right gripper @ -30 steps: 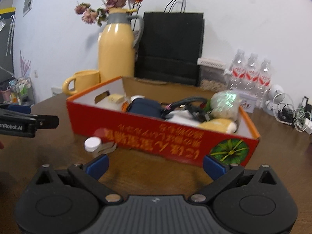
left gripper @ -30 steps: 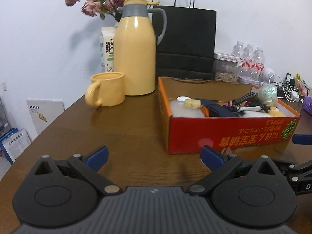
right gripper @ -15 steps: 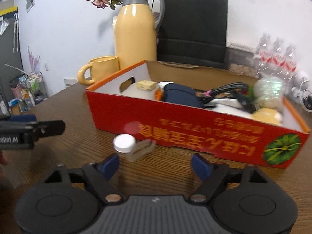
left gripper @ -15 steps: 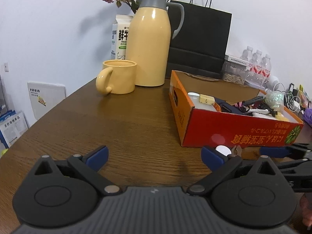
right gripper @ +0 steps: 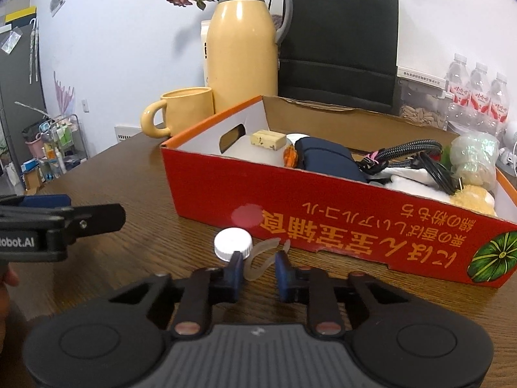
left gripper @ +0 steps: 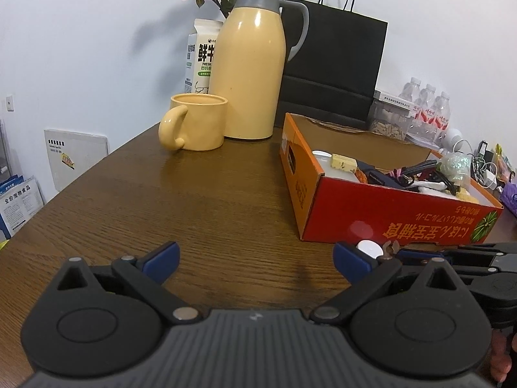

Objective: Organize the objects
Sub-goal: 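Grasp the clear plastic piece beside the white cap with the right gripper, then grasp the white cap with the left gripper while the right holds the plastic piece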

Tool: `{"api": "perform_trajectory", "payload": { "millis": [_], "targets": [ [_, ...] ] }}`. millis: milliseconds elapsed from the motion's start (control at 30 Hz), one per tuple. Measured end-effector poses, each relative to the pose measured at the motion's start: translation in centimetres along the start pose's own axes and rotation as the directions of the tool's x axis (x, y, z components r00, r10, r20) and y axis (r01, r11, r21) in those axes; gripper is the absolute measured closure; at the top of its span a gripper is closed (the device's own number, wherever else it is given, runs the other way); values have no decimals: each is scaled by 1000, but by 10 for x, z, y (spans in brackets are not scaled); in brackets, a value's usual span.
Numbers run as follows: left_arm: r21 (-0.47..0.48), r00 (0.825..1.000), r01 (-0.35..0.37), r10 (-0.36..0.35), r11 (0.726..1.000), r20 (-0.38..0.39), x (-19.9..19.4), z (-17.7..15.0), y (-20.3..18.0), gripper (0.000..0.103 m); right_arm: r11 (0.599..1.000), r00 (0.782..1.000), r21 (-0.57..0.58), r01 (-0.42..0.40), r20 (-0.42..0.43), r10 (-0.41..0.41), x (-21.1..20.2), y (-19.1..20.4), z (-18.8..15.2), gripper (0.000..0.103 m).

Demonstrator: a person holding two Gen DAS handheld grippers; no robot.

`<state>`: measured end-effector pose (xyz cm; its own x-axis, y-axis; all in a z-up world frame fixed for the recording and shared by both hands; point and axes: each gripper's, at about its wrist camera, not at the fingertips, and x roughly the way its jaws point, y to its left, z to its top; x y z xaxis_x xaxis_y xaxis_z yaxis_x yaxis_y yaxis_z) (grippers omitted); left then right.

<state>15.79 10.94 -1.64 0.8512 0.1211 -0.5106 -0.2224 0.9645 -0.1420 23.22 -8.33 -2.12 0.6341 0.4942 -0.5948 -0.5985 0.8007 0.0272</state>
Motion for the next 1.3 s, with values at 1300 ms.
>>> {"api": "perform_trajectory", "payload": {
  "millis": [1300],
  "targets": [
    [171, 991, -28, 49, 985, -122, 60, -1, -123, 17, 990, 970, 86, 114, 208, -130, -74, -91, -27, 99]
  ]
}}
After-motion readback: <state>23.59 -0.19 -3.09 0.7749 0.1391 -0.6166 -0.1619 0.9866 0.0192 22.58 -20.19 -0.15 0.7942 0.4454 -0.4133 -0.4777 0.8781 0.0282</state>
